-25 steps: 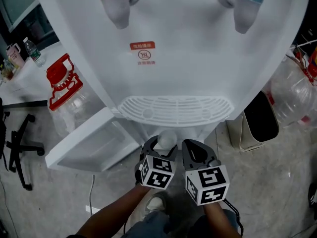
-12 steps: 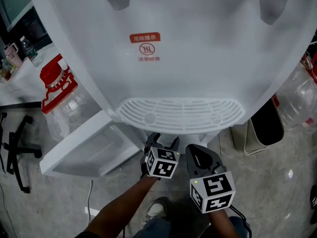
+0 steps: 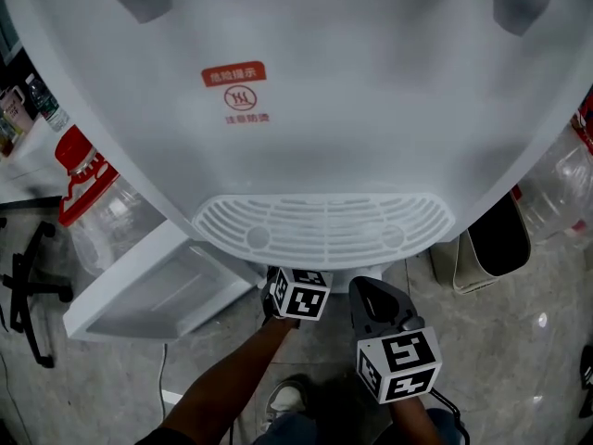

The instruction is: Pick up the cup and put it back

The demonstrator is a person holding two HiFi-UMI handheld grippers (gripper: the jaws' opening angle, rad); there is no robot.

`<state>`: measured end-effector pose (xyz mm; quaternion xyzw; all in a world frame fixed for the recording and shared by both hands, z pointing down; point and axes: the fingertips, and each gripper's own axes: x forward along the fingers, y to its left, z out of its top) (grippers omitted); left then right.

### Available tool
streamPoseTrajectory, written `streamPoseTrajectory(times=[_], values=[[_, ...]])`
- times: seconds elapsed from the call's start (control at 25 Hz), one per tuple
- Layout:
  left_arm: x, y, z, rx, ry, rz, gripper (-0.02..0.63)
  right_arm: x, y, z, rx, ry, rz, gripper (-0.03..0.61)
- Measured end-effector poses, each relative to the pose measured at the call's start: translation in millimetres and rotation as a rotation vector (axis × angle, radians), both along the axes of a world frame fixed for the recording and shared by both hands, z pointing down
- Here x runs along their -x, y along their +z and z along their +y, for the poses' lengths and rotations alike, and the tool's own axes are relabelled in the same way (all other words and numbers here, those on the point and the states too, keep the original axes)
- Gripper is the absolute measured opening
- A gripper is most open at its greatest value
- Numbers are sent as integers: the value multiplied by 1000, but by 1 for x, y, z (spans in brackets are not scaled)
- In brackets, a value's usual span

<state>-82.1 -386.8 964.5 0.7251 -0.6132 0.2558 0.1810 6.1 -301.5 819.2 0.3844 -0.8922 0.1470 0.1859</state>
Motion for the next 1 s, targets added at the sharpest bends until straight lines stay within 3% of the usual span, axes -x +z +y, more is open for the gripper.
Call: streamPoseTrajectory(times=[0.32, 0.56, 1.0], values=[[6, 1, -9, -15, -6, -41, 278, -4, 4, -1, 6, 1, 10, 21], [4, 16, -5, -16, -32, 2, 287, -8, 7, -1, 6, 13, 8, 21], [-2, -3, 14, -24, -29, 34, 299, -8, -6, 5, -9, 9, -16, 21]])
